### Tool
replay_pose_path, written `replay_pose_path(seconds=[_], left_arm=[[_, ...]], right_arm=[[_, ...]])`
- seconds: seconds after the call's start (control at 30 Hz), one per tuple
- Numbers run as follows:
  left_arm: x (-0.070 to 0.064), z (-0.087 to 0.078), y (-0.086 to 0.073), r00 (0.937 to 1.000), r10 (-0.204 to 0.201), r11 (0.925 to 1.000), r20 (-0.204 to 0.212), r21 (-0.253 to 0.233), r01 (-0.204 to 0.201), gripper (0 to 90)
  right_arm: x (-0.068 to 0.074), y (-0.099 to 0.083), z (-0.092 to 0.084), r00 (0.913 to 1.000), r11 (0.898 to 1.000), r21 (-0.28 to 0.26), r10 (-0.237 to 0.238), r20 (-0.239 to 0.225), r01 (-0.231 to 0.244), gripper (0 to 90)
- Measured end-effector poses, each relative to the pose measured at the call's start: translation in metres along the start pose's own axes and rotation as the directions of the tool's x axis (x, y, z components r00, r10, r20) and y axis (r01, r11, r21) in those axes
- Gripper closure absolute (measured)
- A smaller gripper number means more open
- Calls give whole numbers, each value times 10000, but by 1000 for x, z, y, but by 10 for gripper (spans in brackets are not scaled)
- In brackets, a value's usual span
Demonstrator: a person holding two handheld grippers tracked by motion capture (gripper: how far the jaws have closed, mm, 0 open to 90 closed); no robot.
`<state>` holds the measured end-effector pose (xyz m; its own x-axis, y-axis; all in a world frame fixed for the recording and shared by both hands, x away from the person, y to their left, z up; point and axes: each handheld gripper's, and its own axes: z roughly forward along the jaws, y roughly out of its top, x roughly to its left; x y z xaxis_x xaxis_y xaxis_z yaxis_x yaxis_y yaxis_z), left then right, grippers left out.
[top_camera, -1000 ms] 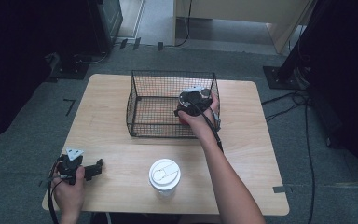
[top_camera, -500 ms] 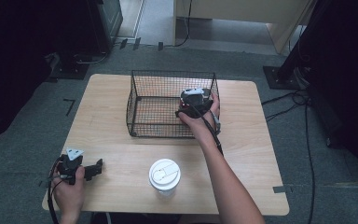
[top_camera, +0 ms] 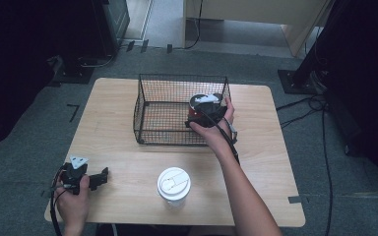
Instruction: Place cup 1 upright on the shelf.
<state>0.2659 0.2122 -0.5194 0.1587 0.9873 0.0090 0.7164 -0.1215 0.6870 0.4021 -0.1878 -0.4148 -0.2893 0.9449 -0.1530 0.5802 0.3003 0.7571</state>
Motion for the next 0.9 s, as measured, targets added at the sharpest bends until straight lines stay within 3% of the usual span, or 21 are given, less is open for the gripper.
replay_pose_path(seconds=[0.43, 0.9], left_arm=[[0, 0, 0, 10000, -2, 10000, 0, -2, 2, 0], [0, 0, 0, 10000, 3, 10000, 1, 3, -3, 0]], right_arm=[[-3, -4, -10, 9982, 9998, -215, -36, -594, 24, 0], [-6, -8, -20, 9908, 9986, -525, -92, -1352, 21, 0]])
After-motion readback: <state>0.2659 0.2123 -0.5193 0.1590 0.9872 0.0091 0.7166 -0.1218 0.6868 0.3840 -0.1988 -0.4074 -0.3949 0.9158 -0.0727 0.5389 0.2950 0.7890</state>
